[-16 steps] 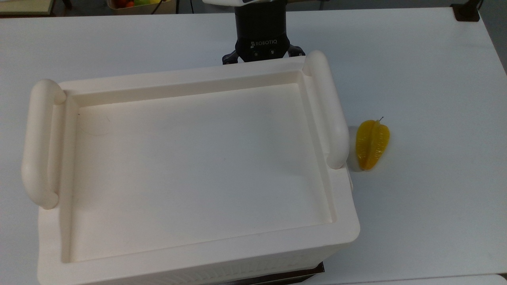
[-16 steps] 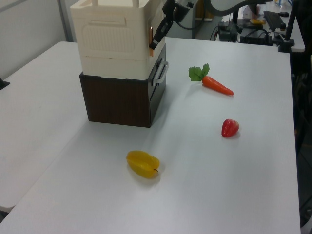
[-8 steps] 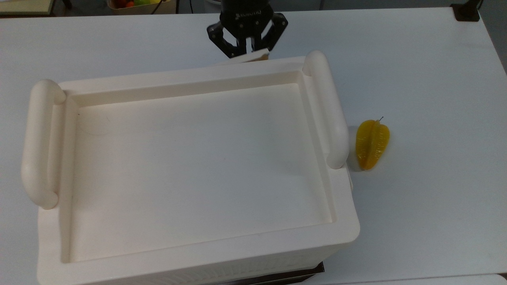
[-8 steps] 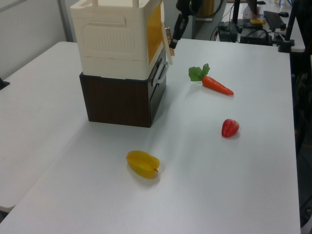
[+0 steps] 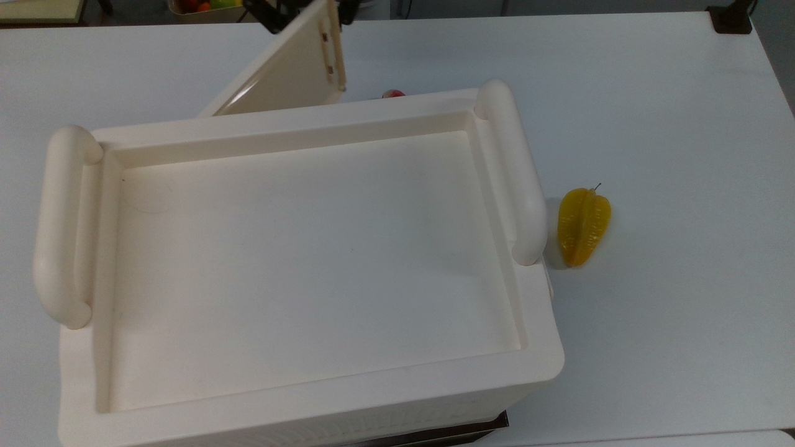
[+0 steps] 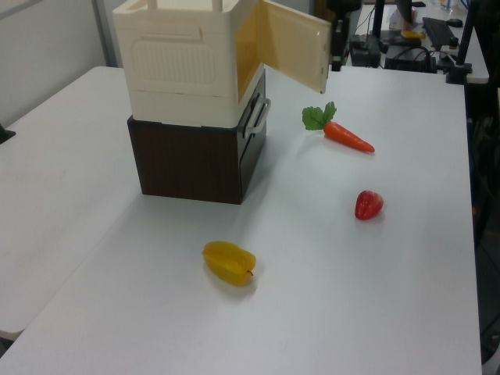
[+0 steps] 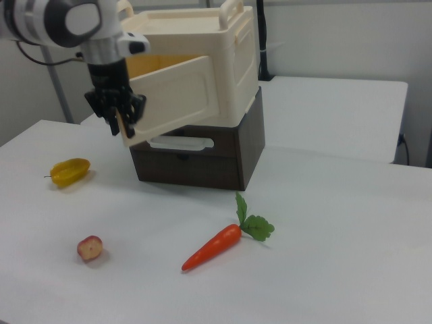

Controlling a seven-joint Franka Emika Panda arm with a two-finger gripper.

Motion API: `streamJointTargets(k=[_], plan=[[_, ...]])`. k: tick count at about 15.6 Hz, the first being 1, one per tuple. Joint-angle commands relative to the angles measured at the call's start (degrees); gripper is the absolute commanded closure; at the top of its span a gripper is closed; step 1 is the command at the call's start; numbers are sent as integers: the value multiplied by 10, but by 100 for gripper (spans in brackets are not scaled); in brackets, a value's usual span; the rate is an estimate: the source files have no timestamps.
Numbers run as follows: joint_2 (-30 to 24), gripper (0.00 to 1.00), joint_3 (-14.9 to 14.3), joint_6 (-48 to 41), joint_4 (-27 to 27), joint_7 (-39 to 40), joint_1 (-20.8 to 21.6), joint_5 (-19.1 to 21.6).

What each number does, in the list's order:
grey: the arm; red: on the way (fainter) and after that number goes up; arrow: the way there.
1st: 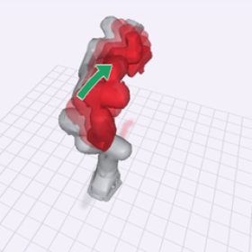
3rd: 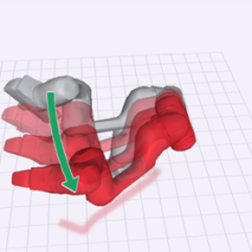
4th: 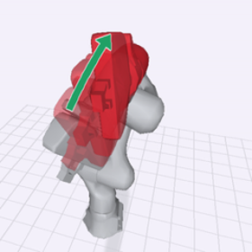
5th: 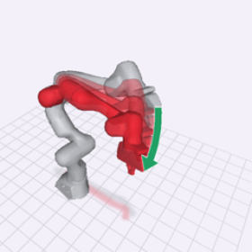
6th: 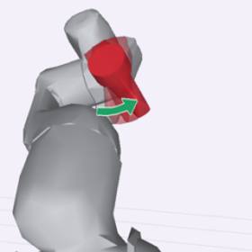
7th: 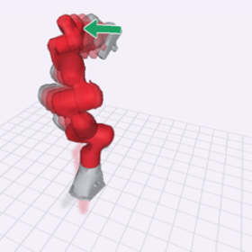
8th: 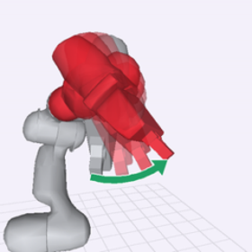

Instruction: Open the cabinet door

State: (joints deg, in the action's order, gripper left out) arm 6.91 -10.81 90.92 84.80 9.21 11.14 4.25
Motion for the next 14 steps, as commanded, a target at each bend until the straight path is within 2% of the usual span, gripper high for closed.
streamJointTargets(k=[1, 5, 10, 14], plan=[[-8, 0, -4, -43, 15, 5, -30, -2], [-25, 0, -12, -93, 18, 5, -45, -43], [-76, 0, -14, -98, 55, 5, -70, -46], [-86, 0, -13, -93, 69, -2, -73, -46]])
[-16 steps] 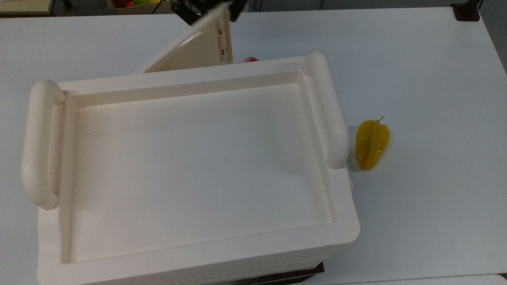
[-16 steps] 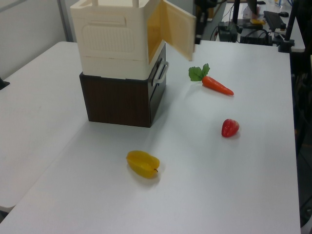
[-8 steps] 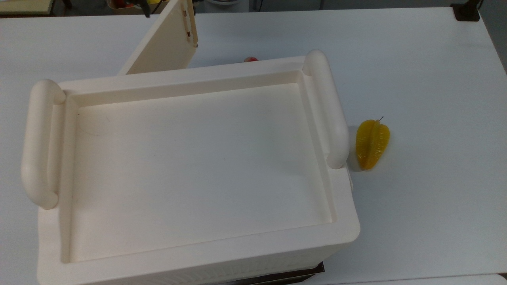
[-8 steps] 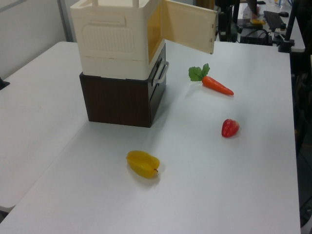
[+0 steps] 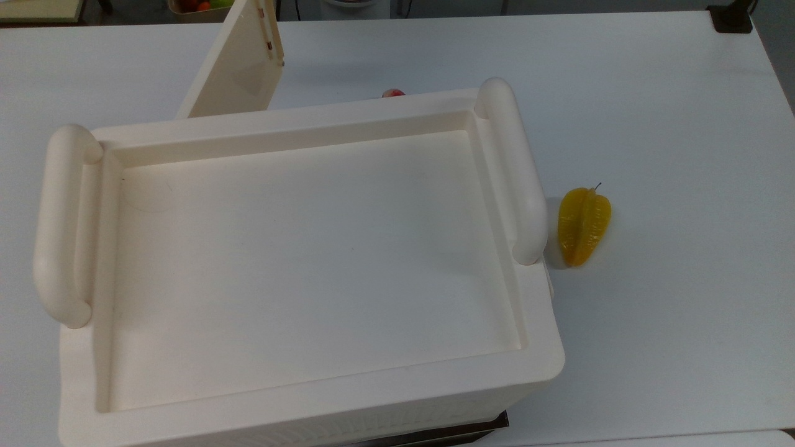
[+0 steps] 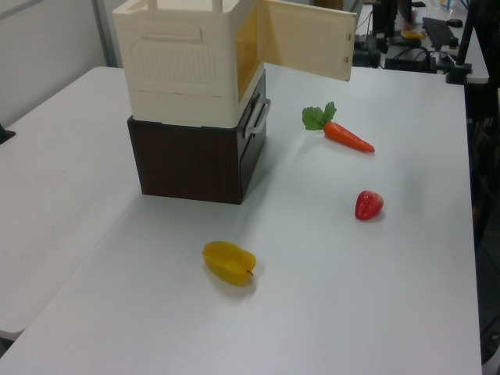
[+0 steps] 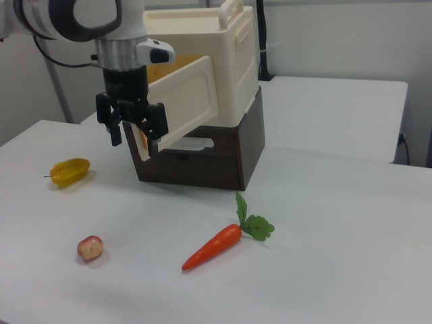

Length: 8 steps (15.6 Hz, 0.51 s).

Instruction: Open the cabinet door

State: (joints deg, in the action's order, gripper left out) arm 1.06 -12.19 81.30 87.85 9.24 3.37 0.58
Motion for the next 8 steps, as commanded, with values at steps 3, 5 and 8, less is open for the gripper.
streamJointTargets(k=[3, 5, 8], plan=[[-41, 0, 1, 24, 65, -5, 9, -8], [-56, 0, 1, 51, 92, -15, 12, -7], [-53, 0, -1, 56, 89, -16, 13, -6]])
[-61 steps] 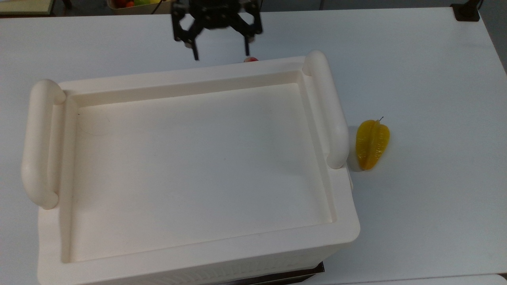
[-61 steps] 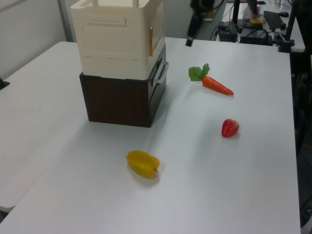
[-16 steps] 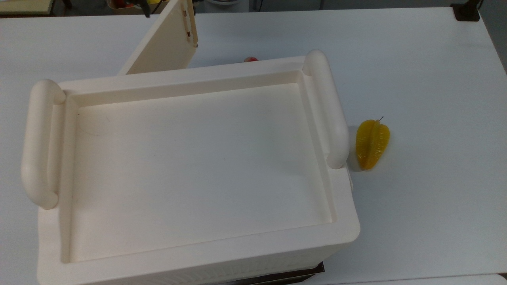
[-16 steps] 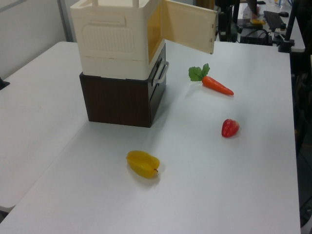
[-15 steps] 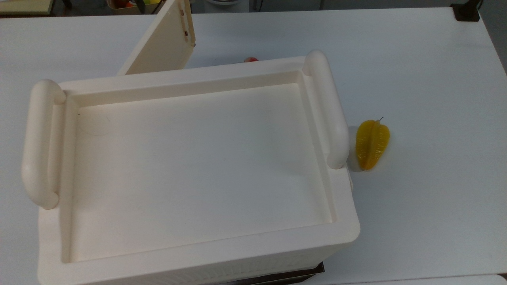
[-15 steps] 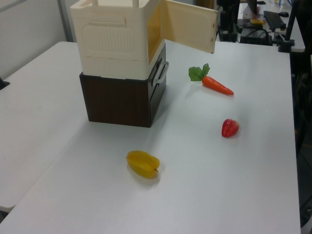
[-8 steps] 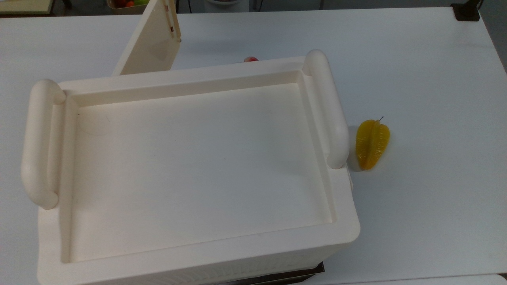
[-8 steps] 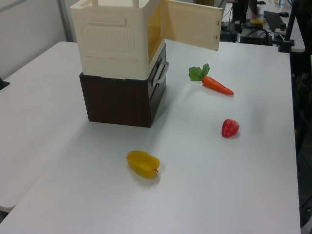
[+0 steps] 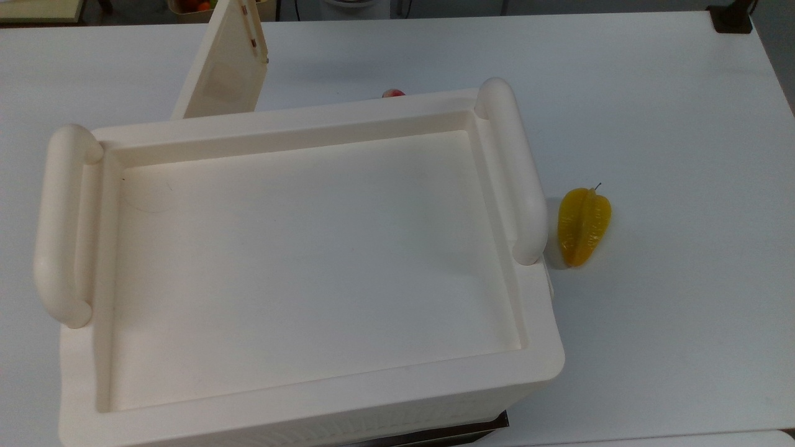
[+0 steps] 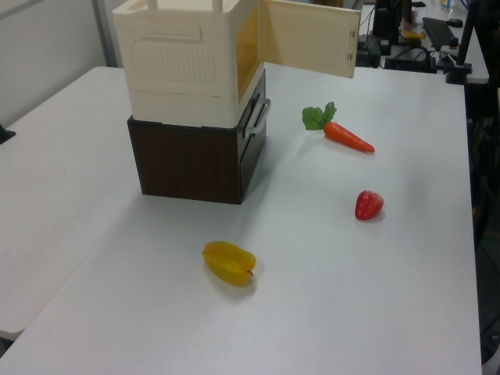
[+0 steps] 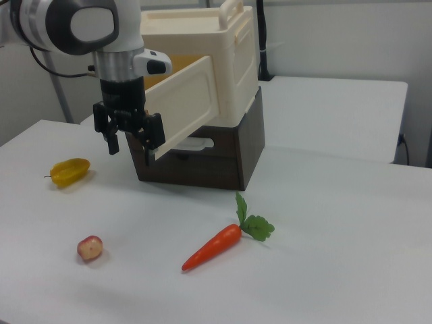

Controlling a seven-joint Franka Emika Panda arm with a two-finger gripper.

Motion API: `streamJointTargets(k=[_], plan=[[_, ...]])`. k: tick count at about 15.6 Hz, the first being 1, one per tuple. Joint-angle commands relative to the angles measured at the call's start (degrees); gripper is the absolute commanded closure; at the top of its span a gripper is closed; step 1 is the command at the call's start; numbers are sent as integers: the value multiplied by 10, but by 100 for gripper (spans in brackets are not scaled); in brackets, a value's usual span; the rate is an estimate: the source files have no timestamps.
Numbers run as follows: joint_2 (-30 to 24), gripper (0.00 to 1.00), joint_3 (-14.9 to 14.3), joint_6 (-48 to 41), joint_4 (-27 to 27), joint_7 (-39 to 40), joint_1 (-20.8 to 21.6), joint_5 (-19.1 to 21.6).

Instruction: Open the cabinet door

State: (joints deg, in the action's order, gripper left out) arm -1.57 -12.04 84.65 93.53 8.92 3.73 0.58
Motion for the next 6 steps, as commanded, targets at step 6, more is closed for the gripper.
streamJointTargets(k=[6], plan=[[-26, 0, -30, 24, 19, -13, 23, -9]])
